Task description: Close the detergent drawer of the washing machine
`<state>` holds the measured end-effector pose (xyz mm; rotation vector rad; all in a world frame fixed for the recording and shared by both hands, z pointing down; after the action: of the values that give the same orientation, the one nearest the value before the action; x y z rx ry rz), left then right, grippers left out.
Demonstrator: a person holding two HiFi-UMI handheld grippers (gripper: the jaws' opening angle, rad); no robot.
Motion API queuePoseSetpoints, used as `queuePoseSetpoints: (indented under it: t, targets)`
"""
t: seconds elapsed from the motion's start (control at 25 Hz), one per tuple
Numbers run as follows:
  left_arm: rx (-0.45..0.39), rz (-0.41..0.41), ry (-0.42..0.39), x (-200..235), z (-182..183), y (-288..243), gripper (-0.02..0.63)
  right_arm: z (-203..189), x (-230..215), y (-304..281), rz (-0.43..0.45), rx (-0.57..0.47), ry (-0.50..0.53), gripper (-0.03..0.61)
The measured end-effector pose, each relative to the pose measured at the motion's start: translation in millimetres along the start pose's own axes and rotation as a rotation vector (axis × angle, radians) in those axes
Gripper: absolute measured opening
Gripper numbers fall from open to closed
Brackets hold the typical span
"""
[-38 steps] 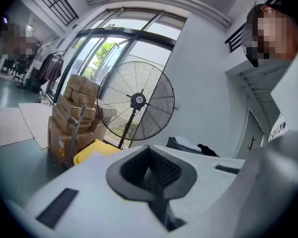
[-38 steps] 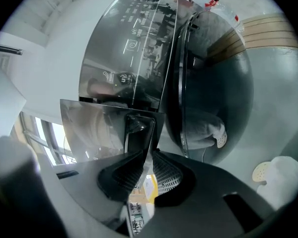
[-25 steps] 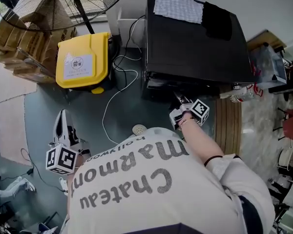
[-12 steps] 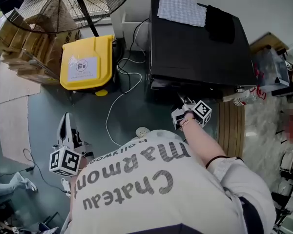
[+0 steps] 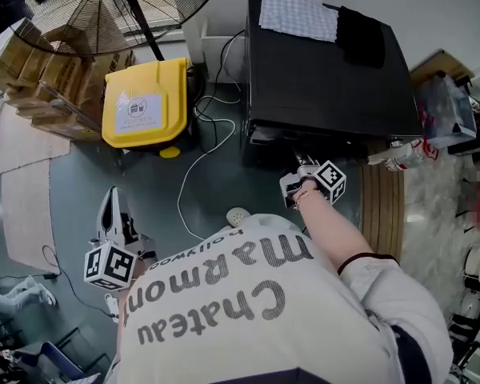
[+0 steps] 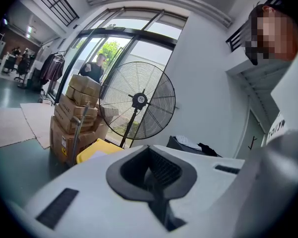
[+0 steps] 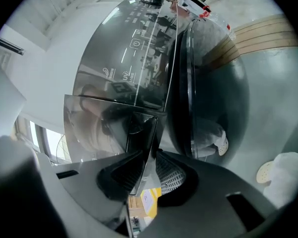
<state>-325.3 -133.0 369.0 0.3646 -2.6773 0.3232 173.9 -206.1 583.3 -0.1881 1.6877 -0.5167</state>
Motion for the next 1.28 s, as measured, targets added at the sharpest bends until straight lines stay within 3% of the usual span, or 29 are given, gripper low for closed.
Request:
queuePoseSetpoints:
  t: [0.32,0.48,0.6,0.76,0.92,1.28]
  targets:
    - [0.032,-0.068,0.005,-1,-8,-5,0.008,-21,-1,13,-0.043,0.018,0.067,0.084]
    - [0.051,-0.111,0.007,-2,-11,-9,0.008,-34,-1,36,-0.064,0.006,0.036,0.083]
    - [0.063,-0.145,0.011,-3,-15,-14,0.008,-36,19,53,0.007,-0.029,-0.007,0.083]
    - [0.081,-0.202,0.012,-7,-17,-24,0.008,-43,61,69,0.127,-0.055,0.012,0.083]
    - [0.1,-0.262,0.009,-19,-22,-31,0.008,-52,101,90,0.2,-0.065,0.137,0.081]
    - [0.11,-0.336,-0.008,-41,-25,-25,0.008,-72,165,129,0.229,-0.094,0.543,0.061]
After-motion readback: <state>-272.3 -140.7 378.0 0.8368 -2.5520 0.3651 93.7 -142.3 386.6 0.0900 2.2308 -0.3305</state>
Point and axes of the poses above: the fingertips, and each gripper's own axes: y backward along the fingers, x to its left, z out of its top, the point moved 8 cm from there along y, backward along the fingers, and after that the axes turned 6 degrees about -z, right-handed, at the moved point
